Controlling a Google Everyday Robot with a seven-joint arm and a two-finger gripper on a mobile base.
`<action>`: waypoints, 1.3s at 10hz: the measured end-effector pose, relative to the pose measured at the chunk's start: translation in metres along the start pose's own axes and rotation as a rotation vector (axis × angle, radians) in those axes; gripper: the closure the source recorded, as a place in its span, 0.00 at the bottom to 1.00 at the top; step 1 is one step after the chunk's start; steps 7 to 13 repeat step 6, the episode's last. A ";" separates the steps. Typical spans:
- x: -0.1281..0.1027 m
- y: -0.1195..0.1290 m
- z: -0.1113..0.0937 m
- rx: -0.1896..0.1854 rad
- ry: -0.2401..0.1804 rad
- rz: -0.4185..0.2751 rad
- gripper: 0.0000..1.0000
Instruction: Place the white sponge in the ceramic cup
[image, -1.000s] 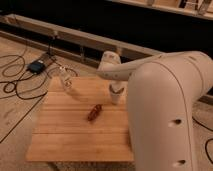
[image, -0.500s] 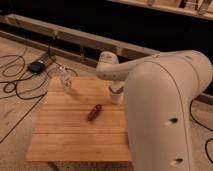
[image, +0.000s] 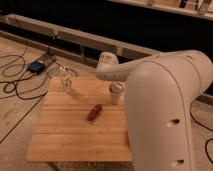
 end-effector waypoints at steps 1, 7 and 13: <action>0.000 -0.001 -0.001 0.001 -0.001 0.002 0.20; 0.000 0.000 -0.002 -0.004 -0.003 0.003 0.20; 0.000 0.000 -0.002 -0.004 -0.003 0.003 0.20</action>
